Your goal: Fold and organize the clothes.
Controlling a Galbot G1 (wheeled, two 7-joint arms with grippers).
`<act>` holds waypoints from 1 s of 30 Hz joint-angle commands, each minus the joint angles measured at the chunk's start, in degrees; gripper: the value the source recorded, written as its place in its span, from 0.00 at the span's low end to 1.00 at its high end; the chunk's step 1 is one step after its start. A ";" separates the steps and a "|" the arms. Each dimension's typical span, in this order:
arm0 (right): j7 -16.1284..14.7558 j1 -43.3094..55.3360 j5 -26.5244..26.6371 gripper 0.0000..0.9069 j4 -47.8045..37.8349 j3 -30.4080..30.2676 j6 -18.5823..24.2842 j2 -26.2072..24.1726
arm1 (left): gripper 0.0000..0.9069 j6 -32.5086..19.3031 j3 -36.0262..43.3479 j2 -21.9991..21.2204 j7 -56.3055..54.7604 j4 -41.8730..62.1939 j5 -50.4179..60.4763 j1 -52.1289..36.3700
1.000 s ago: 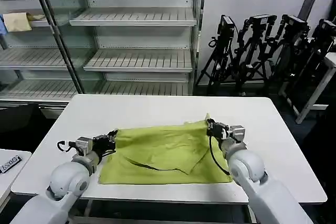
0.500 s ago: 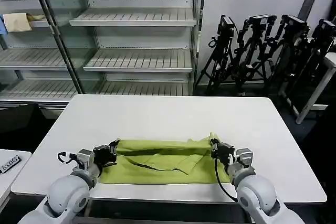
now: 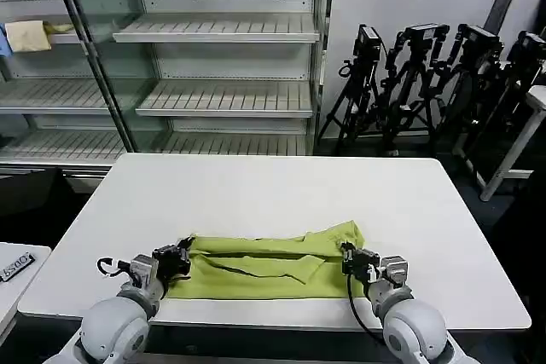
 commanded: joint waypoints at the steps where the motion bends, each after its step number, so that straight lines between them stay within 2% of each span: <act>1: 0.21 -1.93 -1.56 1.00 1.96 0.84 -0.14 0.02 | 1.00 0.02 -0.87 -1.01 -0.94 -1.98 2.90 1.67; 5: 0.17 -3.72 -2.71 1.00 4.24 2.08 0.57 -0.19 | 1.00 -0.01 -1.90 -2.96 -3.01 -3.52 2.86 3.26; 13: -0.10 -8.64 -4.73 1.00 7.66 4.68 1.65 0.47 | 1.00 -1.13 -3.65 -10.98 -9.02 -5.37 0.87 7.13; 24: -0.05 -10.31 -6.14 1.00 7.42 4.55 2.06 2.18 | 1.00 -3.96 -3.11 -17.81 -11.26 1.25 -4.52 3.99; 25: -0.04 -10.48 -6.20 1.00 7.46 4.53 2.07 2.28 | 0.89 -4.01 -3.03 -18.06 -11.26 1.51 -4.53 4.02; 27: -0.01 -10.66 -6.25 1.00 7.61 4.56 2.07 2.34 | 0.58 -4.30 -2.81 -18.29 -11.24 1.87 -4.49 4.34; 28: 0.00 -10.70 -6.27 1.00 7.67 4.61 2.07 2.33 | 0.26 -4.31 -2.79 -18.43 -11.17 2.05 -4.59 4.51; 29: 0.01 -10.76 -6.27 1.00 7.70 4.70 2.08 2.32 | 0.07 -4.33 -2.81 -18.54 -11.11 2.33 -4.67 4.77; 30: 0.01 -10.77 -6.26 1.00 7.70 4.71 2.08 2.32 | 0.04 -4.37 -2.84 -18.61 -11.12 2.46 -4.81 4.89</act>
